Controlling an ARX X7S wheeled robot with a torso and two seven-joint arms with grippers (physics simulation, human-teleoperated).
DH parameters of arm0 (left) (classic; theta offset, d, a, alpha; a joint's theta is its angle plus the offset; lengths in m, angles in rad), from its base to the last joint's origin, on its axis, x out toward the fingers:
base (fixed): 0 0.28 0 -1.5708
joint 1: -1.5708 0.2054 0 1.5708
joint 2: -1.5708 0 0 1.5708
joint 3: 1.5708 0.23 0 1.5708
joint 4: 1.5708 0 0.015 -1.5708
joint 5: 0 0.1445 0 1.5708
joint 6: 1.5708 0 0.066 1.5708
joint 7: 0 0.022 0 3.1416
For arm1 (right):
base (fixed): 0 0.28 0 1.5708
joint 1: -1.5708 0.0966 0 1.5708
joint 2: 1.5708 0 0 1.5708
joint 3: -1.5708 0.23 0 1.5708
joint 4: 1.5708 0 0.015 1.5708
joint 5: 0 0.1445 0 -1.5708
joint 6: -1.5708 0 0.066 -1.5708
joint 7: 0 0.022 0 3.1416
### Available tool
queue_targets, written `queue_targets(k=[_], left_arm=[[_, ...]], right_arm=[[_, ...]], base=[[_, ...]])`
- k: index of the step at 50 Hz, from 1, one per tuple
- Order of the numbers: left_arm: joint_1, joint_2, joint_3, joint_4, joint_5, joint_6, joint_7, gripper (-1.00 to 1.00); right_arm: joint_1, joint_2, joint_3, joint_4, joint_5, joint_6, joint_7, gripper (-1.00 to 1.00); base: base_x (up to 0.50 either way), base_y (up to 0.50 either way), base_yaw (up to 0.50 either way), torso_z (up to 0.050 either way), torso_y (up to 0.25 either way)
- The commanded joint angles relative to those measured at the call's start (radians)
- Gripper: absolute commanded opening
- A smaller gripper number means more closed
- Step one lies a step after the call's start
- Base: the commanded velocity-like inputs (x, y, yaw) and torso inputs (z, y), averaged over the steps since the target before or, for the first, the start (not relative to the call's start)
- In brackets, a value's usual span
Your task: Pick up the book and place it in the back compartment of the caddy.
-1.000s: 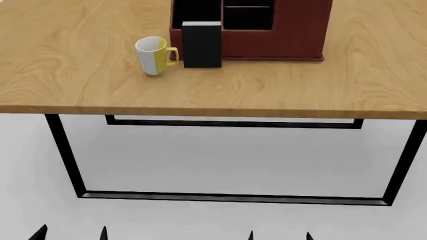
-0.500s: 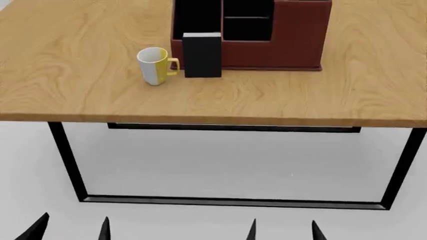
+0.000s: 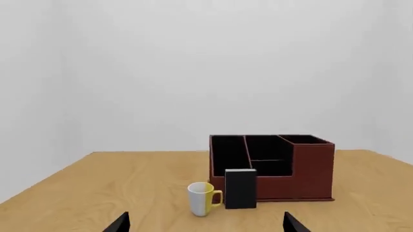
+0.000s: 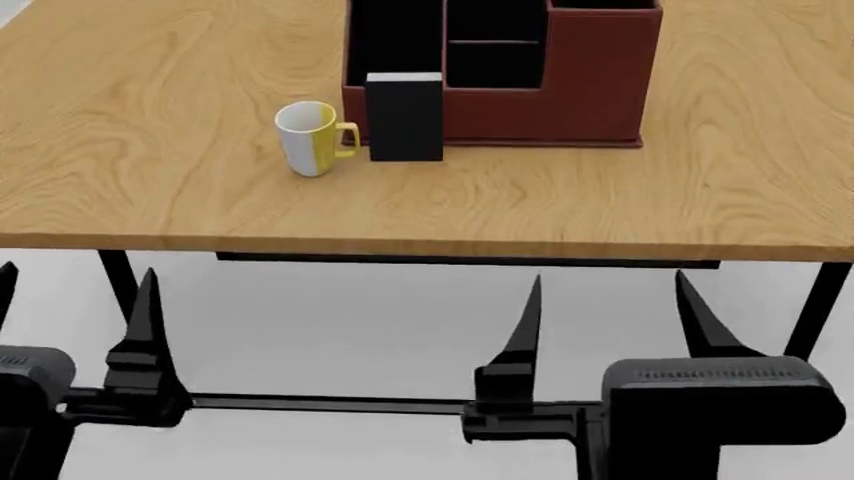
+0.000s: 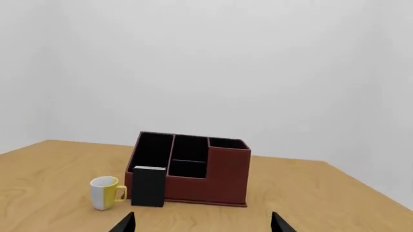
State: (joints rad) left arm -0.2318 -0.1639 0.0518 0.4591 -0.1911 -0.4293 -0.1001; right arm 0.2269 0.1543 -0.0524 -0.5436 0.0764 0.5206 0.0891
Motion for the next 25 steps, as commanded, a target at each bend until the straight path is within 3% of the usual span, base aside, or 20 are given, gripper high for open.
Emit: queue_targets(k=[1, 25], left_arm=[[-0.053, -0.039, 0.014, 0.055, -0.005, -0.070, -0.002, 1.00], [-0.043, -0.041, 0.013, 0.076, -0.030, -0.077, -0.026, 1.00]], right_arm=[[0.046, 0.034, -0.005, -0.069, -0.007, 0.072, 0.013, 1.00], [0.025, 0.053, 0.007, -0.075, 0.015, 0.043, 0.025, 1.00]], base=[[0.00, 0.00, 0.00, 0.000, 0.000], [0.24, -0.42, 0.00, 0.000, 0.000]])
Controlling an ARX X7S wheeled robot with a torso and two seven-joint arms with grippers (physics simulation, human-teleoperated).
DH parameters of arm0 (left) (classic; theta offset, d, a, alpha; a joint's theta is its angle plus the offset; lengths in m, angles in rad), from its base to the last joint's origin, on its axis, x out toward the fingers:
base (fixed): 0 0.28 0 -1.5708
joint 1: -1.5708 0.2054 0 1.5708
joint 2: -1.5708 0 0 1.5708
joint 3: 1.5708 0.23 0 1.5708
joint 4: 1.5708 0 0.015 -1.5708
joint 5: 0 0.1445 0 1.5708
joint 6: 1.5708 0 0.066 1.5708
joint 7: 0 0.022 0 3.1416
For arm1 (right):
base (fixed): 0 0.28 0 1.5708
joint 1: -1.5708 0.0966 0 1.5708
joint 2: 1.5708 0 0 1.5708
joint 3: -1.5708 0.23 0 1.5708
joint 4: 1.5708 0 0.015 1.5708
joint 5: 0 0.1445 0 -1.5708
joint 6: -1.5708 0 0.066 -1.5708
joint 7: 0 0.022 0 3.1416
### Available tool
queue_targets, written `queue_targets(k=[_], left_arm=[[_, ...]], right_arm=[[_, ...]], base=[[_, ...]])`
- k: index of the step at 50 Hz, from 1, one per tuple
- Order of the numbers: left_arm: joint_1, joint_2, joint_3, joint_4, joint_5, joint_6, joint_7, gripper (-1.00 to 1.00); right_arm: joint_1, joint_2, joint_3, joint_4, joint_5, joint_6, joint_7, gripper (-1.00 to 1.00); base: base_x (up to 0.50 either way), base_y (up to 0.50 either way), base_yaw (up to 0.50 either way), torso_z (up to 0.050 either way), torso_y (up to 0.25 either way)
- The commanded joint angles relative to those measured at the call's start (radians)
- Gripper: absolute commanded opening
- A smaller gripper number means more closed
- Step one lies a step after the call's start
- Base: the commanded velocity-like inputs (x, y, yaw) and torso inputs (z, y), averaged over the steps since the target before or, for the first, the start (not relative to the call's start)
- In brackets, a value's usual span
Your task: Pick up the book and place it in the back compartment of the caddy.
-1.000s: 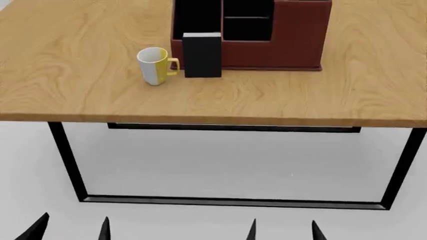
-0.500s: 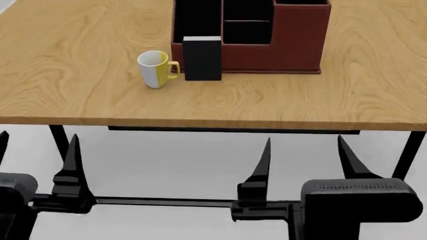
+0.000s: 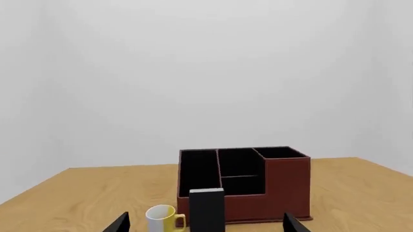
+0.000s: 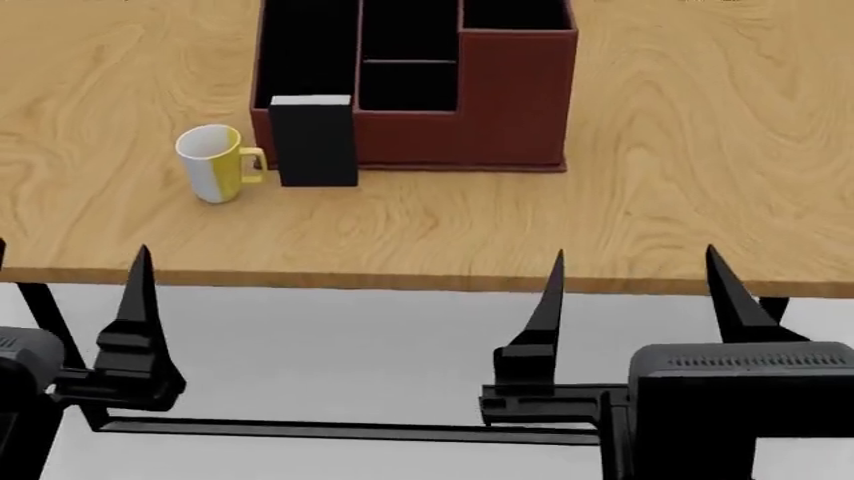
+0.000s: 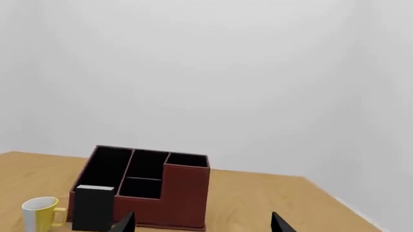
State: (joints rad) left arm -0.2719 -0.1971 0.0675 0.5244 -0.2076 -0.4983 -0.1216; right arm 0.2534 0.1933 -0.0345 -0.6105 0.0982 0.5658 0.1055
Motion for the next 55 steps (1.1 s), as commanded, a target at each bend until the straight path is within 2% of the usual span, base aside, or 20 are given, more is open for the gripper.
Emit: queue_targets(k=[1, 26, 34, 40, 42, 45, 49, 55], left_arm=[[-0.002, -0.008, -0.006, 0.012, -0.017, -0.007, -0.004, 1.00], [-0.003, -0.023, -0.007, 0.024, -0.037, -0.011, -0.017, 1.00], [-0.003, -0.027, -0.007, 0.031, -0.043, -0.015, -0.022, 1.00], [-0.004, -0.033, -0.013, 0.035, -0.054, -0.019, -0.021, 1.00], [-0.008, -0.030, -0.041, 0.049, -0.103, -0.052, -0.014, 1.00], [-0.009, -0.047, -0.068, 0.114, -0.132, -0.103, -0.024, 1.00], [-0.005, -0.066, -0.112, 0.194, -0.172, -0.156, -0.038, 1.00], [0.009, -0.100, -0.167, 0.277, -0.207, -0.193, -0.046, 1.00]], right_arm=[[-0.002, 0.015, -0.015, -0.010, -0.010, -0.006, 0.009, 1.00], [-0.002, 0.033, -0.031, -0.016, -0.017, 0.001, 0.029, 1.00], [0.008, 0.032, -0.034, -0.037, -0.022, 0.061, 0.050, 1.00], [0.035, 0.036, -0.047, -0.111, -0.017, 0.176, 0.056, 1.00], [0.043, 0.034, -0.043, -0.139, -0.008, 0.215, 0.057, 1.00], [0.075, 0.042, -0.061, -0.228, -0.040, 0.356, 0.093, 1.00], [0.094, 0.042, -0.040, -0.356, -0.036, 0.464, 0.104, 1.00], [0.117, 0.061, -0.026, -0.408, -0.032, 0.532, 0.103, 1.00]], base=[[0.35, -0.38, 0.00, 0.000, 0.000], [0.46, -0.23, 0.00, 0.000, 0.001], [0.47, -0.21, 0.00, 0.000, 0.000], [0.32, -0.12, 0.00, 0.000, 0.004], [0.00, 0.00, 0.00, 0.000, 0.000], [0.00, 0.00, 0.00, 0.000, 0.000], [0.00, 0.00, 0.00, 0.000, 0.000], [0.00, 0.00, 0.00, 0.000, 0.000]])
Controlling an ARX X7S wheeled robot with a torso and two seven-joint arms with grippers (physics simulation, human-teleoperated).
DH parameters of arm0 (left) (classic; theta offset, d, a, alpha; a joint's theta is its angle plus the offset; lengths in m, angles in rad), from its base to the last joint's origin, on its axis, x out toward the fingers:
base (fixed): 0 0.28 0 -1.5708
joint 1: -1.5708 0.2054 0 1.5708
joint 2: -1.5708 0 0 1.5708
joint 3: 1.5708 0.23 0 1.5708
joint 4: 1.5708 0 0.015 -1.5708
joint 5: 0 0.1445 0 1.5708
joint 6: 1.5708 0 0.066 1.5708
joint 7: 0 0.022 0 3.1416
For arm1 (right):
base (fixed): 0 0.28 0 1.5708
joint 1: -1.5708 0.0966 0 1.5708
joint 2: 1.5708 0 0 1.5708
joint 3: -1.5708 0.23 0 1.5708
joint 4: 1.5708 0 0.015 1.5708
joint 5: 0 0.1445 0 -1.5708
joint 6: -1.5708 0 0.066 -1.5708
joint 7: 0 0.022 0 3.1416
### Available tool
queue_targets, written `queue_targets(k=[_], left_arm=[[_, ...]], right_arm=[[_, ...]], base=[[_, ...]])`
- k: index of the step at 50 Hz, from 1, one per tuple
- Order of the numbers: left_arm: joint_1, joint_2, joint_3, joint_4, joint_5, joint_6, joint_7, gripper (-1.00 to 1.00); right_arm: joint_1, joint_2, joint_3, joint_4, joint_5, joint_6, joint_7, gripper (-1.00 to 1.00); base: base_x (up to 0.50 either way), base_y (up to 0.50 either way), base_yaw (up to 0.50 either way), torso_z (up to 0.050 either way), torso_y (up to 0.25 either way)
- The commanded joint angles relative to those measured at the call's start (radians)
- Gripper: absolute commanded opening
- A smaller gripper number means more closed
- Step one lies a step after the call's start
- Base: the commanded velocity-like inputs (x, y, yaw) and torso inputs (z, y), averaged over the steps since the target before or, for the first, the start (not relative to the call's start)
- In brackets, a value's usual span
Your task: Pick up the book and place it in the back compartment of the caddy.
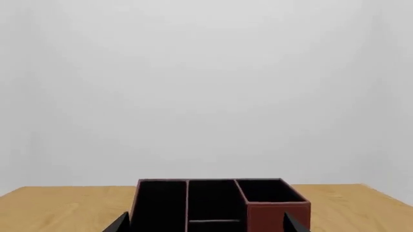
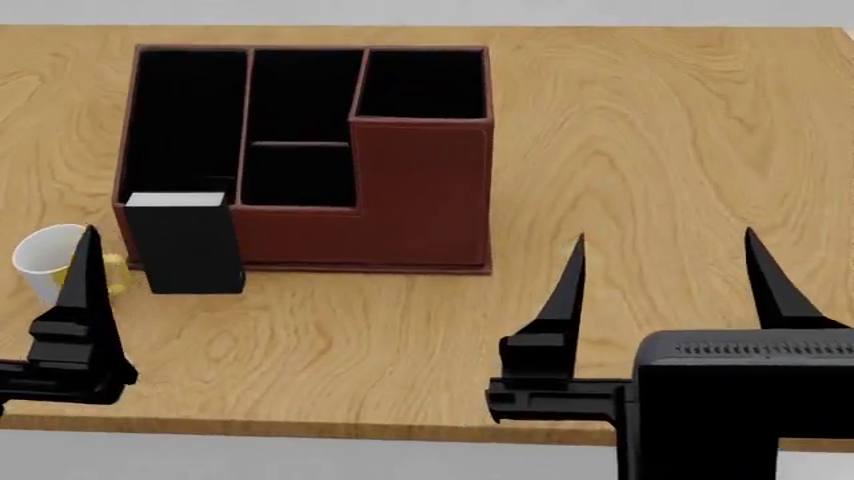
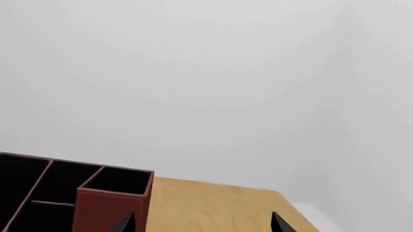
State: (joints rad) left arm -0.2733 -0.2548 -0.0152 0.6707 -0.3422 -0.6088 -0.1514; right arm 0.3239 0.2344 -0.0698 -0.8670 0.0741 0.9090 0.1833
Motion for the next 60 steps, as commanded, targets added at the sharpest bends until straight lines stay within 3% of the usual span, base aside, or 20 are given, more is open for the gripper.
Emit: queue_targets(k=[1, 5, 9, 15, 19, 60], left_arm=[[0.011, -0.045, -0.087, 0.138, -0.075, -0.088, -0.018, 1.00], [0.014, -0.052, -0.085, 0.152, -0.074, -0.090, -0.021, 1.00], [0.015, -0.057, -0.091, 0.156, -0.080, -0.093, -0.021, 1.00], [0.016, -0.059, -0.107, 0.157, -0.089, -0.088, -0.024, 1.00], [0.017, -0.063, -0.113, 0.165, -0.092, -0.092, -0.030, 1.00], [0.022, -0.090, -0.104, 0.183, -0.104, -0.110, -0.066, 1.00]], right_arm=[[0.045, 0.017, 0.017, -0.153, -0.005, 0.193, 0.025, 1.00], [0.066, 0.074, -0.084, -0.178, -0.061, 0.254, 0.082, 1.00], [0.065, 0.091, -0.067, -0.180, 0.008, 0.230, 0.119, 1.00], [0.107, 0.264, -0.077, -0.179, 0.390, 0.192, 0.437, 1.00], [0.134, 0.330, -0.100, -0.178, 0.521, 0.168, 0.554, 1.00], [0.166, 0.417, -0.186, -0.140, 0.624, 0.080, 0.662, 1.00]], base=[[0.00, 0.00, 0.00, 0.000, 0.000], [0.00, 0.00, 0.25, 0.000, 0.000], [0.00, 0.00, 0.50, 0.000, 0.000], [0.00, 0.00, 0.50, 0.000, 0.000], [0.00, 0.00, 0.50, 0.000, 0.000], [0.00, 0.00, 0.50, 0.000, 0.000]])
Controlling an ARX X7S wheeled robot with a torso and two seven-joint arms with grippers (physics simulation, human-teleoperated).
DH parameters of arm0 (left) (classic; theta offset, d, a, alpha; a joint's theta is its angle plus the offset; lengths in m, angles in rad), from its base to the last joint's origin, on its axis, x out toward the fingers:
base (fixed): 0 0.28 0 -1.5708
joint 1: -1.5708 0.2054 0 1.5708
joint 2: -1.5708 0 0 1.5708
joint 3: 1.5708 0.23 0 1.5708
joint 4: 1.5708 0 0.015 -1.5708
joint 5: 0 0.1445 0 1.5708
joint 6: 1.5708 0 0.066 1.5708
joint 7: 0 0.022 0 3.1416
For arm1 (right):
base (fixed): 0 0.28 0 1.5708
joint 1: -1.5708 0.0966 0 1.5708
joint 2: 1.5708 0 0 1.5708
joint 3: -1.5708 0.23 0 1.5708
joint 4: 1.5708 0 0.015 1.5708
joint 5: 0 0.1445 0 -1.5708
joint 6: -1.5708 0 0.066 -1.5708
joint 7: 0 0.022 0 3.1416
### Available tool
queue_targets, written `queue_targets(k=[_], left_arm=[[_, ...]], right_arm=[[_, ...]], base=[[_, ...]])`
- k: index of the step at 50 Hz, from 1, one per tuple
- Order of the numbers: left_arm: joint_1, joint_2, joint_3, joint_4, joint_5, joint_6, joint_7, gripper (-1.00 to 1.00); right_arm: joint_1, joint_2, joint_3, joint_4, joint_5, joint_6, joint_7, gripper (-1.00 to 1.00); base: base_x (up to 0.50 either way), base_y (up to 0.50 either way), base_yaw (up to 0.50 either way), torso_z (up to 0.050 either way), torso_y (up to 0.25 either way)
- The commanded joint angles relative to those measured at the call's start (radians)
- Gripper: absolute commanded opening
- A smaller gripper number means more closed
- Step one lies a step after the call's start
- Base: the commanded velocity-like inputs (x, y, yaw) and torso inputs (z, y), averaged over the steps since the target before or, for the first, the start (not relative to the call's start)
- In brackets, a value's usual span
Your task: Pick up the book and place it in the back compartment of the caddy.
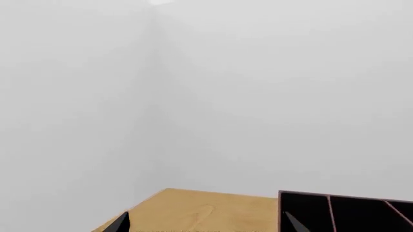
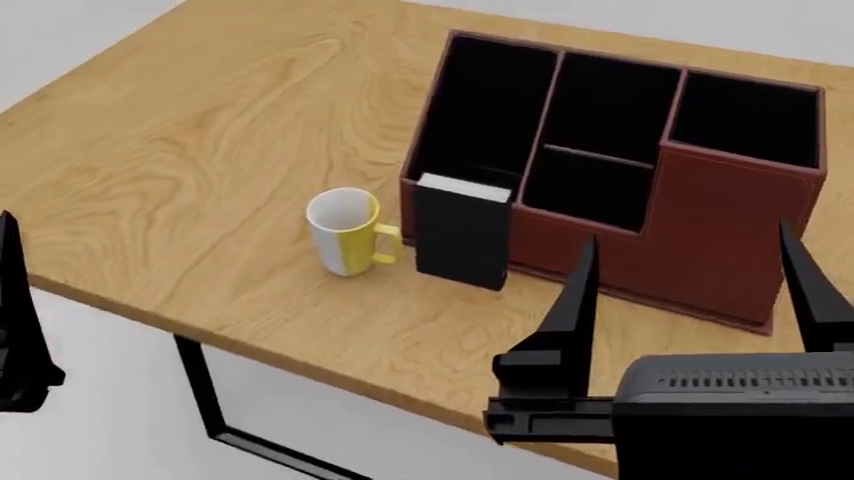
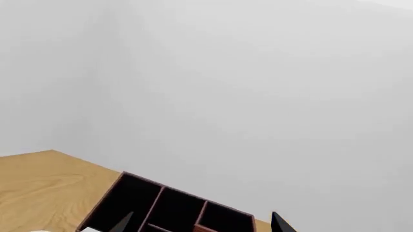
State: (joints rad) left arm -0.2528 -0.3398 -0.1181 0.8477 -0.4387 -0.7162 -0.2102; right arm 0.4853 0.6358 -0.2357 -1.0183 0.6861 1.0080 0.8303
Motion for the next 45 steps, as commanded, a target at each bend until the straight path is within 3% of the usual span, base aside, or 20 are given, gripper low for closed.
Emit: queue_targets(k=[1, 45], left_arm=[[0.002, -0.005, 0.000, 0.005, -0.007, -0.001, -0.007, 1.00], [0.011, -0.019, 0.048, -0.032, 0.004, 0.045, -0.008, 1.00]], right_arm=[[0.004, 0.017, -0.021, 0.012, 0.012, -0.022, 0.015, 1.00], [-0.002, 0.049, -0.056, 0.025, 0.022, -0.077, 0.033, 1.00]], base=[[0.00, 0.00, 0.50, 0.000, 0.000], [0.00, 0.00, 0.50, 0.000, 0.000]])
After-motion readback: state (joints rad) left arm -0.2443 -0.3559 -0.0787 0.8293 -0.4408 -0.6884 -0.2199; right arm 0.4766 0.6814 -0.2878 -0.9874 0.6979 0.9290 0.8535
